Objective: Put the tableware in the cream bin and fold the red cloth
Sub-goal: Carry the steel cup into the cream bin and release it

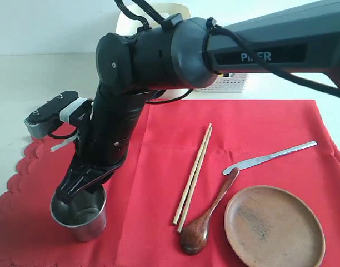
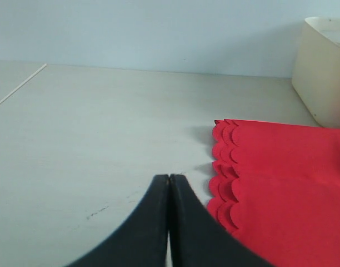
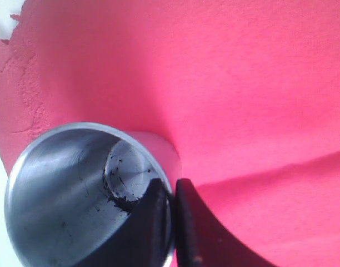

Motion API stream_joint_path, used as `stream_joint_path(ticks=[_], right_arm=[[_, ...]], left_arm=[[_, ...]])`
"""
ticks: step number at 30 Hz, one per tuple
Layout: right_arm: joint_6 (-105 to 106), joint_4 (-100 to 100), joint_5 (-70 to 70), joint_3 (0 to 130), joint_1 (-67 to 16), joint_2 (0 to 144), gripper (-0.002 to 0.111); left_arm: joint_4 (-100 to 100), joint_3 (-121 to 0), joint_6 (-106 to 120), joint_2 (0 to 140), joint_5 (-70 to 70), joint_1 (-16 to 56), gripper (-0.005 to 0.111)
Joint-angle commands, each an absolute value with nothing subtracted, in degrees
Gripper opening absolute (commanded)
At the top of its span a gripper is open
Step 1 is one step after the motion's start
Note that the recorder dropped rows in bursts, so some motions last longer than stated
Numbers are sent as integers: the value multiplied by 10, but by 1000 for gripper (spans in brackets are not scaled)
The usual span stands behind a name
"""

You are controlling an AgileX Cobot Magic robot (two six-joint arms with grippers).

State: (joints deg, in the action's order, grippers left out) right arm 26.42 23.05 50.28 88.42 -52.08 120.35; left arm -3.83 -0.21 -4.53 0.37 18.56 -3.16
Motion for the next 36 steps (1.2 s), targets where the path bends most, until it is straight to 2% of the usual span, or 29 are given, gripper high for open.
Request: stream_joint_path(ticks=[1, 12, 25, 36], right_arm=[[262, 238, 506, 883, -523, 1202, 0], [253, 238, 511, 883, -523, 1183, 0], [253, 238, 513, 883, -518, 1078, 0], [253, 234, 471, 884, -457, 1016, 0]], left_arm=[[-37, 0, -48, 0, 184, -28, 1], [-37, 0, -48, 0, 184, -28, 1], [-37, 0, -48, 0, 184, -28, 1], [-37, 0, -48, 0, 184, -28, 1]])
